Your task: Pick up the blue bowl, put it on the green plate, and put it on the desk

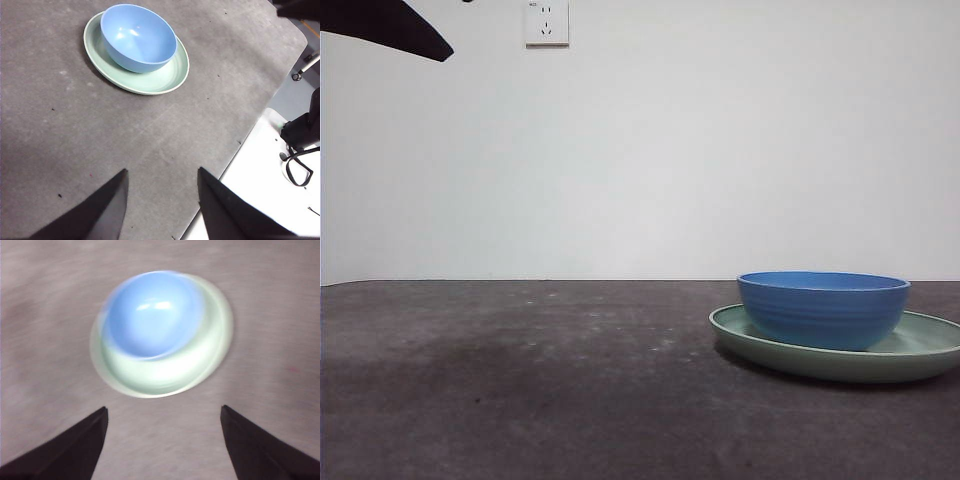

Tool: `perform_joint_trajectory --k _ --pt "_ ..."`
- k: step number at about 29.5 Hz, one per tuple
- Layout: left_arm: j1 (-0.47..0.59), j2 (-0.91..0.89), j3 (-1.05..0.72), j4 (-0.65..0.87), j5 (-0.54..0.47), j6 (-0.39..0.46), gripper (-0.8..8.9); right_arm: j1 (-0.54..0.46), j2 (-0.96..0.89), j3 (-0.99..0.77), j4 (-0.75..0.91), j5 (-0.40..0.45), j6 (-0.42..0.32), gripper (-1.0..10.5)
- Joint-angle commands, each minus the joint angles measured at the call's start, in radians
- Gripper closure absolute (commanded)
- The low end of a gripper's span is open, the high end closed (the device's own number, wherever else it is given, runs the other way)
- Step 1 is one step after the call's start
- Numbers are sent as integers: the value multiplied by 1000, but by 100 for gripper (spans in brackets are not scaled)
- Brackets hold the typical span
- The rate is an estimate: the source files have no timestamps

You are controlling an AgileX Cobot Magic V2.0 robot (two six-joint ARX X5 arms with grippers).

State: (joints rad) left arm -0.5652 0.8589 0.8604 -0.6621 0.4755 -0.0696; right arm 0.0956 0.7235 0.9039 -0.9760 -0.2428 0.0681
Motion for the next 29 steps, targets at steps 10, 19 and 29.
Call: perform_joint_trajectory --k 10,19,29 --pt "-5 5 13 4 5 2 591 -138 322 19 179 -32 30 619" --pt "-5 5 13 5 5 6 591 -172 610 19 317 -132 29 631" --pt "-5 5 13 4 5 5 591 -170 821 19 448 -150 29 695"
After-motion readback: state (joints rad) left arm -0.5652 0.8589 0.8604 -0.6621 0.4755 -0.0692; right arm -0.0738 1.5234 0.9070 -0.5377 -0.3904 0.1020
